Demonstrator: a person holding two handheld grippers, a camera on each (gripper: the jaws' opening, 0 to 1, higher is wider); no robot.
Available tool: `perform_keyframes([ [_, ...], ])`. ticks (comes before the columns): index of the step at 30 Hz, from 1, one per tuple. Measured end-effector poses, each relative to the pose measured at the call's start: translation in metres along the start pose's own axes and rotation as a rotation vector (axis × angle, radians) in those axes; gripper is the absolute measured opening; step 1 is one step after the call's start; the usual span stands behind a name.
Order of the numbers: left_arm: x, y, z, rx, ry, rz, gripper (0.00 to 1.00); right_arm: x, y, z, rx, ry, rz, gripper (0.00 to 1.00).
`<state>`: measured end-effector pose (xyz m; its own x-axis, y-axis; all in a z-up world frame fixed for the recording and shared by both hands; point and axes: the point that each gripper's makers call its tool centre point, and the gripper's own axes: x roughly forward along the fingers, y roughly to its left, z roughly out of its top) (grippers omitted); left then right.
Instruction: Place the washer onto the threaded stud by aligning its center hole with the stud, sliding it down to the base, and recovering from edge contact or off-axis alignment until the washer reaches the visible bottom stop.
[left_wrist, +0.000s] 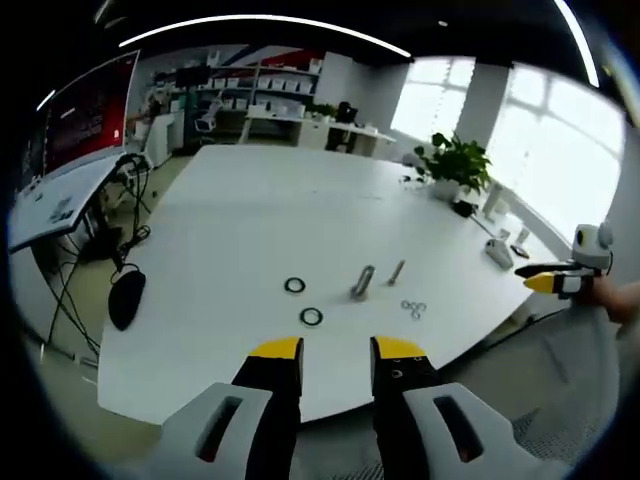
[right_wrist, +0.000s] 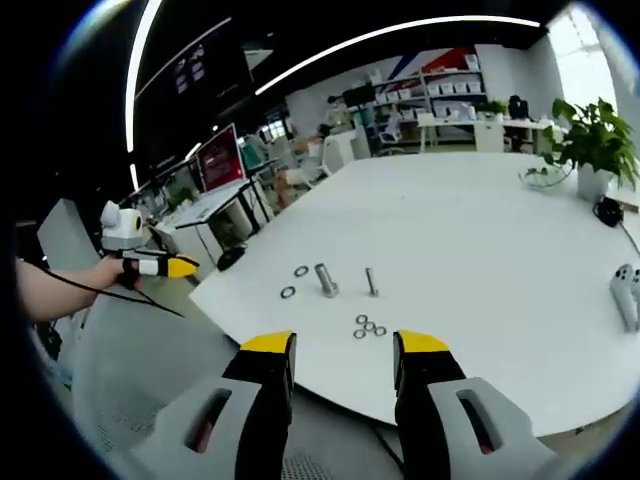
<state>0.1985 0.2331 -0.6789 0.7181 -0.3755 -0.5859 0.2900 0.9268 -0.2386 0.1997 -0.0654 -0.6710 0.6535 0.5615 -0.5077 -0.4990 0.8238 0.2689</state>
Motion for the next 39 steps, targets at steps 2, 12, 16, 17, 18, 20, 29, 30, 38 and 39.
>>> perform_keyframes([
  [2,0.001,0.001,-0.002,0.007,0.008,0.004,0.25,0.0,0.0,-0.001,0.002,0.001,0.001,0.41],
  [12,0.002,0.001,-0.006,0.017,0.04,0.009,0.24,0.0,0.0,-0.001,0.005,0.0,0.0,0.41],
  [16,0.003,0.003,-0.009,0.014,0.053,0.01,0.24,0.001,0.003,-0.001,-0.009,0.01,0.006,0.41],
  [17,0.003,0.002,-0.009,0.015,0.056,0.008,0.24,0.001,0.002,-0.001,-0.01,0.012,0.006,0.4],
  [18,0.003,0.0,-0.01,0.016,0.061,0.001,0.24,0.001,0.002,-0.002,-0.006,0.015,0.006,0.4],
  [20,0.003,-0.001,-0.012,0.028,0.068,-0.002,0.24,0.001,0.001,-0.004,-0.001,0.018,0.006,0.4],
  [29,0.004,0.0,-0.014,0.027,0.074,-0.005,0.23,0.002,0.004,-0.006,-0.012,0.033,0.013,0.38],
  [30,0.003,0.001,-0.014,0.026,0.074,-0.004,0.23,0.002,0.004,-0.006,-0.011,0.033,0.013,0.38],
  [38,0.004,-0.001,-0.014,0.025,0.076,-0.009,0.23,0.002,0.003,-0.008,-0.011,0.046,0.009,0.37],
  [39,0.004,-0.001,-0.014,0.027,0.078,-0.009,0.23,0.002,0.003,-0.008,-0.015,0.047,0.009,0.37],
])
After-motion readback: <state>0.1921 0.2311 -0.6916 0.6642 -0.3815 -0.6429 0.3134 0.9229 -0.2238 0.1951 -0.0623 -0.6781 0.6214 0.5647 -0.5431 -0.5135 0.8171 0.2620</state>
